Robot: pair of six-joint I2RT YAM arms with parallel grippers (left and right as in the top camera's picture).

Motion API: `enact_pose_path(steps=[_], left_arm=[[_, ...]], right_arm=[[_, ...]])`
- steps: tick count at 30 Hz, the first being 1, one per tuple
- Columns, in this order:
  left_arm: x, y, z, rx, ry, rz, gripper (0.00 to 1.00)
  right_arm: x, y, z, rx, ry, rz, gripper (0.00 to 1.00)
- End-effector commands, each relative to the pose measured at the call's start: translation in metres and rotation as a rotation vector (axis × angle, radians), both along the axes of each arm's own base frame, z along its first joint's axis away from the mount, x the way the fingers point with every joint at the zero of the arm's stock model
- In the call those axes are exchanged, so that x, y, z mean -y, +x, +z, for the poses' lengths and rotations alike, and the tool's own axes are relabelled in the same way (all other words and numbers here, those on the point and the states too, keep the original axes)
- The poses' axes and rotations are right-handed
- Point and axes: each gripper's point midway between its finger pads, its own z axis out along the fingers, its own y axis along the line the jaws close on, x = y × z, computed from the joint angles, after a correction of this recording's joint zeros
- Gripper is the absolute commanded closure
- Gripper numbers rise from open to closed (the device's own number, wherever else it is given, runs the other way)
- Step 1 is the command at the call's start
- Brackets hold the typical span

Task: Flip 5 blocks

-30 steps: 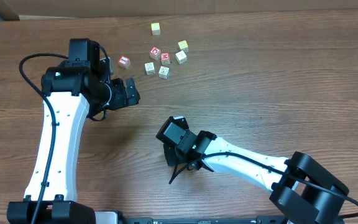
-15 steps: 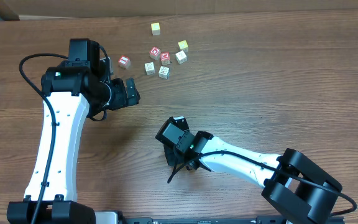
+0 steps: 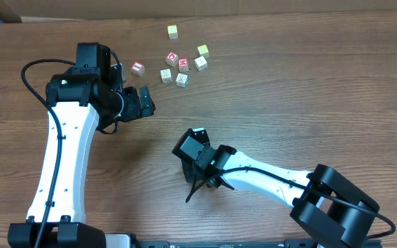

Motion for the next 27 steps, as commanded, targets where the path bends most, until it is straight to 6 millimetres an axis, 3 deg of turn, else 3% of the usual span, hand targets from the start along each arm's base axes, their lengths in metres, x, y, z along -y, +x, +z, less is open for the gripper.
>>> enact_pose_path(steps=[1, 27], left_arm=[[-0.0013, 0.0053, 0.0061, 0.022, 0.004, 0.002, 0.00], [-0.0013, 0.0053, 0.0061, 0.022, 0.004, 0.002, 0.00]], right_arm=[[0.0027, 0.0025, -0.0026, 0.015, -0.013, -0.011, 0.96], [0.0045, 0.0081, -0.0014, 0.046, -0.024, -0.021, 0.92]])
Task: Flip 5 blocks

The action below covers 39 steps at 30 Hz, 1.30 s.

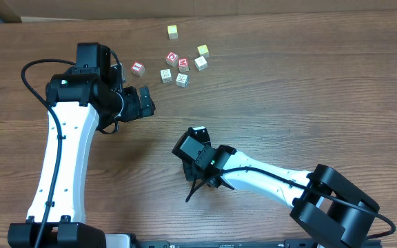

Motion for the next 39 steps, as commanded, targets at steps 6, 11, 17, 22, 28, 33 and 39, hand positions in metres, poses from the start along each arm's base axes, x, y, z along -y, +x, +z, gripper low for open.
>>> enact_pose_path(steps=[6, 11, 17, 22, 28, 33, 39], left_arm=[[-0.001, 0.005, 0.006, 0.022, 0.004, 0.002, 0.00], [-0.001, 0.005, 0.006, 0.022, 0.004, 0.002, 0.00], [-0.001, 0.005, 0.006, 0.022, 0.004, 0.002, 0.00], [-0.001, 0.005, 0.006, 0.022, 0.004, 0.002, 0.00], [-0.001, 0.005, 0.006, 0.022, 0.004, 0.002, 0.00], [-0.001, 0.005, 0.006, 0.022, 0.003, 0.002, 0.00], [-0.001, 0.005, 0.006, 0.022, 0.004, 0.002, 0.00]], right_arm=[[-0.004, -0.001, 0.001, -0.005, 0.014, 0.006, 0.93], [-0.019, -0.004, 0.030, -0.032, 0.082, 0.032, 0.96], [-0.012, 0.013, 0.066, 0.014, 0.143, -0.010, 0.96], [0.024, 0.037, 0.052, -0.041, 0.099, -0.160, 0.96], [0.053, 0.045, 0.024, -0.126, 0.058, -0.285, 0.96], [0.065, 0.036, 0.004, -0.157, 0.043, -0.330, 0.96], [0.062, 0.028, -0.005, -0.178, 0.058, -0.319, 0.96]])
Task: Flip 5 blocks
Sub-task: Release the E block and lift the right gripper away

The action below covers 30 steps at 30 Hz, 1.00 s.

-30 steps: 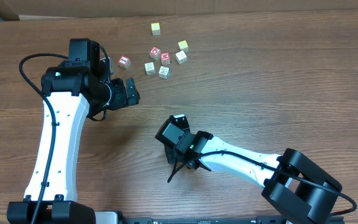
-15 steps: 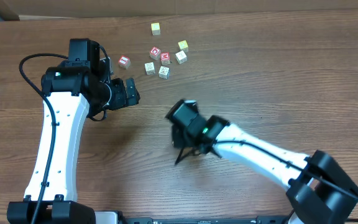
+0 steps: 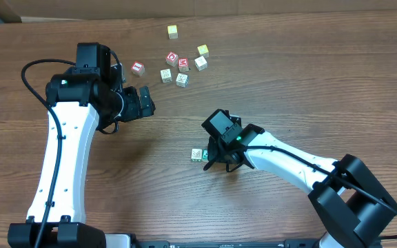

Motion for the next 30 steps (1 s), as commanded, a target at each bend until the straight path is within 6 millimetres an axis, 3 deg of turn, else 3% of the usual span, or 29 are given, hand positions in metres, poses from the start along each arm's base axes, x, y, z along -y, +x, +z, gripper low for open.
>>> enact_pose_path(steps=[1, 8, 20, 23, 28, 30], left_arm=[[-0.001, 0.005, 0.006, 0.022, 0.004, 0.002, 0.00], [-0.001, 0.005, 0.006, 0.022, 0.004, 0.002, 0.00], [-0.001, 0.005, 0.006, 0.022, 0.004, 0.002, 0.00], [-0.001, 0.005, 0.006, 0.022, 0.004, 0.002, 0.00], [-0.001, 0.005, 0.006, 0.022, 0.004, 0.002, 0.00], [-0.001, 0.005, 0.006, 0.022, 0.004, 0.002, 0.00]], right_arm=[[-0.006, -0.003, -0.003, -0.008, 0.029, -0.007, 0.96], [-0.021, -0.001, 0.002, 0.000, 0.098, 0.049, 0.96], [-0.012, 0.013, 0.004, 0.079, 0.038, 0.066, 0.96], [-0.012, 0.027, 0.017, 0.110, 0.050, 0.080, 0.96], [-0.001, 0.067, 0.062, 0.201, 0.057, 0.105, 0.96], [0.006, 0.085, 0.080, 0.244, 0.055, 0.117, 0.84]])
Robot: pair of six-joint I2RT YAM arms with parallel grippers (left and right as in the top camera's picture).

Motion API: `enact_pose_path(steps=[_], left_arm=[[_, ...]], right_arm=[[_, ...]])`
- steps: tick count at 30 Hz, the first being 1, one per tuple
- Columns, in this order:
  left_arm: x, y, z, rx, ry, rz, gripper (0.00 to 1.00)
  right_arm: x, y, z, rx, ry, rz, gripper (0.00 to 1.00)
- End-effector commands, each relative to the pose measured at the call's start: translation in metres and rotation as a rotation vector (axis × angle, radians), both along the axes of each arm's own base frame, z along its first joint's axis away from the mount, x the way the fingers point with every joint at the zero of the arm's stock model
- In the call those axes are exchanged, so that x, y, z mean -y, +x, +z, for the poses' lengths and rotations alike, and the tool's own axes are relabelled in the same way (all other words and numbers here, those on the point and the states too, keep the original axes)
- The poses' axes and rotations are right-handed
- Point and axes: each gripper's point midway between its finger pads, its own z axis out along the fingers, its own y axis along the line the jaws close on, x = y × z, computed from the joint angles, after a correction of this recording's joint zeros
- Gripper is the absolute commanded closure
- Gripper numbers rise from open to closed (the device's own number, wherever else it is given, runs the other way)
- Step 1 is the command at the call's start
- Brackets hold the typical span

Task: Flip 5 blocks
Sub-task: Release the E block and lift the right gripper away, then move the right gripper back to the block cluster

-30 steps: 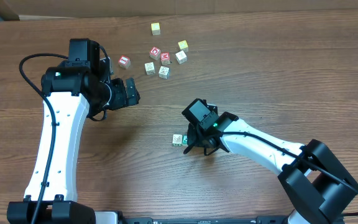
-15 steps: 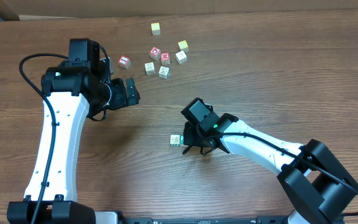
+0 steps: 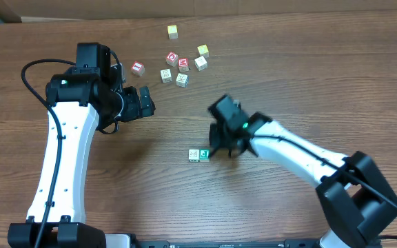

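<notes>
A lone wooden block with green print [image 3: 198, 155] lies on the table near the middle. My right gripper [image 3: 218, 143] hangs just right of and behind it, blurred by motion. Its fingers look spread, with nothing between them and not touching the block. Several more blocks sit in a cluster at the far side: red ones [image 3: 172, 58] [image 3: 138, 67], white ones [image 3: 181, 79] and yellow ones [image 3: 172, 31]. My left gripper [image 3: 146, 100] hovers left of centre, below the red block, open and holding nothing.
The wooden table [image 3: 322, 83] runs to a far edge against a cardboard wall at the top left. My left arm [image 3: 64, 158] stretches down the left side. My right arm [image 3: 302, 155] crosses the lower right.
My right gripper has moved from right beside the green-printed block toward the far side, slightly up-table. The block sits in about the same place and now shows a green face on its right.
At the two oldest moments my right gripper was down at the table's centre front, with no block visible there. One second ago it stood further right with a green-printed block lying free at its left. Now it has drawn back from that block. My left arm never moved.
</notes>
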Motion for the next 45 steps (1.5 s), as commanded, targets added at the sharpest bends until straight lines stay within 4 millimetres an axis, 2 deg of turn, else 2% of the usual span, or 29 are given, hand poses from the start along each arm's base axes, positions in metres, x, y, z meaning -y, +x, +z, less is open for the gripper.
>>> enact_pose_path(steps=[1, 2, 5, 7, 9, 15, 19, 22, 27, 32, 40, 45], left_arm=[[-0.001, 0.005, 0.006, 0.022, 0.003, 0.002, 0.00], [-0.001, 0.005, 0.006, 0.022, 0.004, 0.002, 0.00], [-0.001, 0.005, 0.006, 0.022, 0.004, 0.002, 0.00], [-0.001, 0.005, 0.006, 0.022, 0.004, 0.002, 0.00], [-0.001, 0.005, 0.006, 0.022, 0.004, 0.002, 0.00], [-0.001, 0.005, 0.006, 0.022, 0.004, 0.002, 0.00], [-0.001, 0.005, 0.006, 0.022, 0.004, 0.002, 0.00], [-0.001, 0.005, 0.006, 0.022, 0.004, 0.002, 0.00], [-0.001, 0.005, 0.006, 0.022, 0.004, 0.002, 0.00], [-0.001, 0.005, 0.006, 0.022, 0.004, 0.002, 0.00], [-0.001, 0.005, 0.006, 0.022, 0.004, 0.002, 0.00], [-0.001, 0.005, 0.006, 0.022, 0.004, 0.002, 0.00]], right_arm=[[0.005, 0.042, 0.053, 0.155, 0.020, 0.050, 0.64], [0.009, 0.050, 0.060, 0.174, 0.020, 0.049, 0.50], [0.018, 0.068, 0.078, 0.214, 0.023, 0.056, 0.34], [0.018, 0.073, 0.091, 0.233, 0.042, 0.125, 0.34], [0.019, 0.077, 0.106, 0.246, 0.055, 0.179, 0.37], [0.039, 0.104, 0.167, 0.301, 0.059, 0.135, 0.38], [0.031, 0.124, 0.201, 0.423, 0.097, 0.137, 0.38], [0.021, 0.134, 0.206, 0.472, 0.119, 0.142, 0.38], [-0.002, 0.149, 0.182, 0.469, 0.138, 0.151, 0.37], [-0.031, 0.165, 0.135, 0.446, 0.137, 0.183, 0.36], [-0.078, 0.174, 0.051, 0.409, 0.125, 0.238, 0.34], [-0.091, 0.188, 0.019, 0.439, 0.102, 0.125, 0.30]])
